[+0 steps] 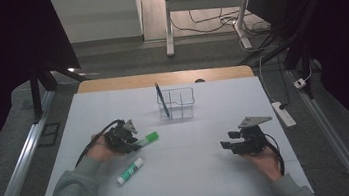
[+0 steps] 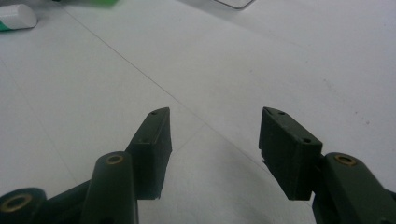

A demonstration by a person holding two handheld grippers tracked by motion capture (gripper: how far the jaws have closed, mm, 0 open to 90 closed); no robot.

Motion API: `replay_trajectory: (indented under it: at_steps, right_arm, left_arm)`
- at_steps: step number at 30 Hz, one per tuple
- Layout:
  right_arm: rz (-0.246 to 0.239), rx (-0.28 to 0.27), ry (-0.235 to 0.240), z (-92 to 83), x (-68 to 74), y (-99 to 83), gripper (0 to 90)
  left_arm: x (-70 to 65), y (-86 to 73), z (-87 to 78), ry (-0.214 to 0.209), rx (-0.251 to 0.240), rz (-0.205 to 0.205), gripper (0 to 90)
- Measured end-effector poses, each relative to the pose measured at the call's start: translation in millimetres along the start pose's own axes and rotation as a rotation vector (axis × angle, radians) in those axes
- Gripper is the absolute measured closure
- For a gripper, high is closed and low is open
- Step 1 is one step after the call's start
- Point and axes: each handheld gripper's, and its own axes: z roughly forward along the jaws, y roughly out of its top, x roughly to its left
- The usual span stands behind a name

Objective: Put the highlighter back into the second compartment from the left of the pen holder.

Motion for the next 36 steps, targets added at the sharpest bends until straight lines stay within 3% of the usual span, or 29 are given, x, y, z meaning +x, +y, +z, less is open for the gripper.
replay_trajectory:
  at_steps: [13,19,31,36]
  right_arm:
    - [-0.006,-0.005,0.002,-0.1,1.0,0.6,43.5]
    - [-0.003,-0.008,0.000,-0.8,1.6,1.1,43.1]
    - [-0.003,-0.021,0.005,-1.5,4.6,3.0,42.7]
    - [-0.005,-0.028,0.010,0.3,7.8,5.1,42.0]
  left_arm:
    - [0.1,-8.1,-18.8,-0.045,-0.157,-0.063,65.8]
    - [-5.7,-9.3,-25.1,-0.037,-0.191,-0.058,65.8]
    - [-12.0,-9.5,-32.5,-0.039,-0.270,-0.085,65.8]
    - [-20.4,-3.5,-37.3,-0.039,-0.309,-0.063,65.8]
